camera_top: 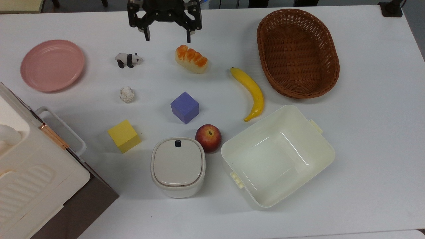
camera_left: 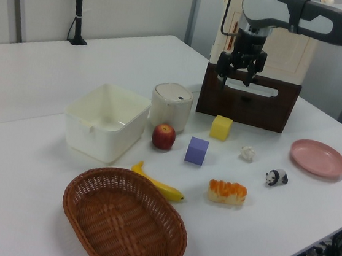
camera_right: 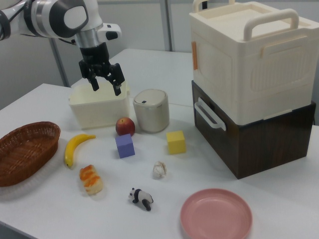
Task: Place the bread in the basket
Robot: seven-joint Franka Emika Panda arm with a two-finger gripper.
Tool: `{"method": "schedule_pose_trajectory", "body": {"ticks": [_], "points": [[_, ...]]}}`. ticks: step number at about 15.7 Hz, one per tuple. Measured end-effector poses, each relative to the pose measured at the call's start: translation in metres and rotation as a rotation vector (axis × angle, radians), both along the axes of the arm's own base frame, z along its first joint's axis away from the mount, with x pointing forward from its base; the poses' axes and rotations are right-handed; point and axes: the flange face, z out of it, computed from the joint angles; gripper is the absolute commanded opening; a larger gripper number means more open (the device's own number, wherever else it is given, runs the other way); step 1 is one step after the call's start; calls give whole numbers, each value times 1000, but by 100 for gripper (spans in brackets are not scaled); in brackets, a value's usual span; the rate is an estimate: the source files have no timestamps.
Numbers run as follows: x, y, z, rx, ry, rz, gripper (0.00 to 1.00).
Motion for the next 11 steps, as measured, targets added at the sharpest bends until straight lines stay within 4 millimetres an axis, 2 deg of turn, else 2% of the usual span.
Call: {"method": "schedule_pose_trajectory", "body": {"ticks": [3, 11], "points": [[-3, -4, 5, 0, -3, -6, 100], [-7, -10, -4, 0, 30, -4, 100]]}}
